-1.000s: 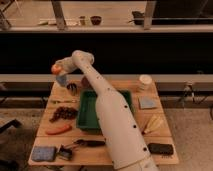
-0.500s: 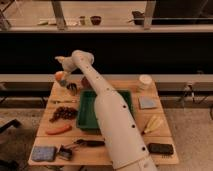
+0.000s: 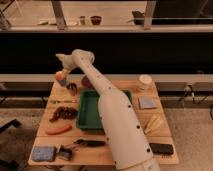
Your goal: Place apple in plastic cup
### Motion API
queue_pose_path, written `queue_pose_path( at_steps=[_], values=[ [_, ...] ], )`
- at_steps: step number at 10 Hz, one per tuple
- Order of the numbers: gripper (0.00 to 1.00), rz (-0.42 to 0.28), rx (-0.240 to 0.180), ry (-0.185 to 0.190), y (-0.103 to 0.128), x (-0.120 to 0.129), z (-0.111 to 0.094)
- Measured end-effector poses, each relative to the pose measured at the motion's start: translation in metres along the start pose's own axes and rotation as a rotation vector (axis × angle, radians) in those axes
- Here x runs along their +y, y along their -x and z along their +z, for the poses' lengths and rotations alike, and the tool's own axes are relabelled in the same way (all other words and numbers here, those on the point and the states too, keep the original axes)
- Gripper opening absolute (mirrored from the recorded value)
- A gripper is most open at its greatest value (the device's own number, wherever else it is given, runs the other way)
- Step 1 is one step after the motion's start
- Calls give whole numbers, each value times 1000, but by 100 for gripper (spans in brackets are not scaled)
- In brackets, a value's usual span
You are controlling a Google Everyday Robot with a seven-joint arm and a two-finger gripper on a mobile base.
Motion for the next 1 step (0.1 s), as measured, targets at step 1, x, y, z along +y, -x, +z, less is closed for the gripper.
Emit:
queue_pose_path(
  at_steps=[1],
  values=[
    [80,11,14,-36,0,-15,-18]
  ],
)
